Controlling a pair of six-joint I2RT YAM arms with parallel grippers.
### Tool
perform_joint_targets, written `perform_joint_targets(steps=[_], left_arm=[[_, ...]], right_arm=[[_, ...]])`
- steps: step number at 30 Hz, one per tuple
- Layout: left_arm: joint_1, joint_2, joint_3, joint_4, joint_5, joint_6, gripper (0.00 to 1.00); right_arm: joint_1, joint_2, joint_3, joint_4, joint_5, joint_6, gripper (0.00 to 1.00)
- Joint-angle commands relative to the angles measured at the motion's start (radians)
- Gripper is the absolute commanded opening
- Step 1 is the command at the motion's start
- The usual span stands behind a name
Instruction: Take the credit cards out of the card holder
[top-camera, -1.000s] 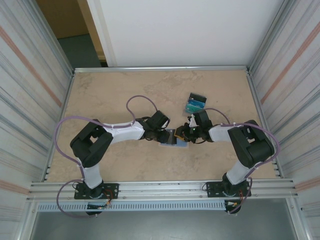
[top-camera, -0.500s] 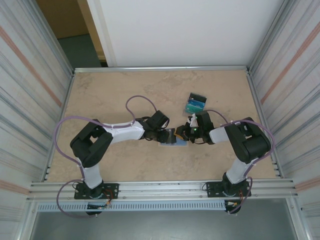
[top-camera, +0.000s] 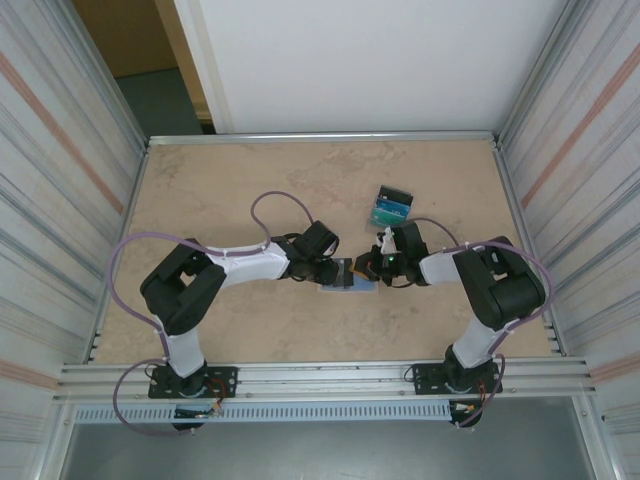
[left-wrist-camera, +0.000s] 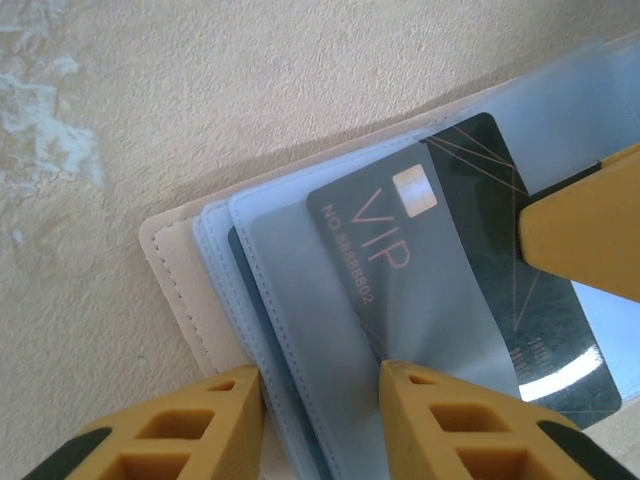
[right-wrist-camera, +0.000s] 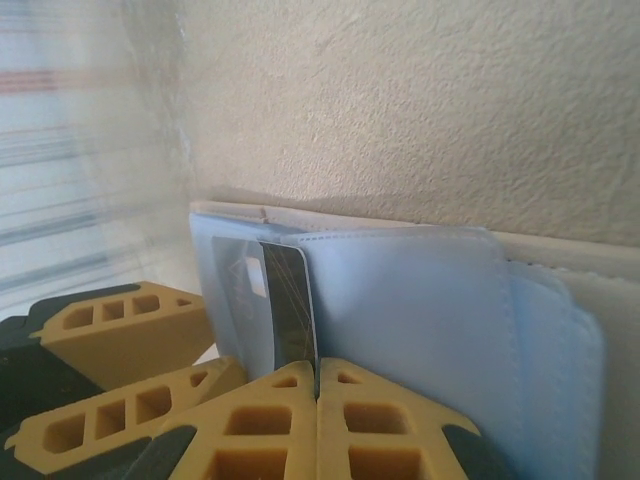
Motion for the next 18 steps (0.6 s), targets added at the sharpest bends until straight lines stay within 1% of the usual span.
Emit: perform_joint_targets(steps=[1, 4, 9, 14, 18], left_arm=[[-0.012, 0.018, -0.02, -0.045, -0.009, -0.026, 0.33], [-0.012, 0.016, -0.024, -0.041, -0.012, -0.034, 0.33], [-0.012, 0.015, -0.03, -0.03, -0.013, -0.049, 0.33], [-0.012, 0.015, -0.031, -0.016, -0.006, -0.059, 0.34], [-0.012, 0.022, -0.026, -0.016, -0.006, -0.059, 0.34]], right_arm=[[-0.013, -0.051, 0.034, -0.209, 0.07, -0.111, 0.0], [-0.02, -0.072, 0.058, -0.285, 0.097, -0.157, 0.0], [-0.033, -0.095, 0.081, -0.345, 0.11, -0.195, 0.0], [-0.038, -0.111, 0.083, -0.361, 0.108, -0.197, 0.0], [-0.037, -0.125, 0.071, -0.321, 0.063, -0.163, 0.0]])
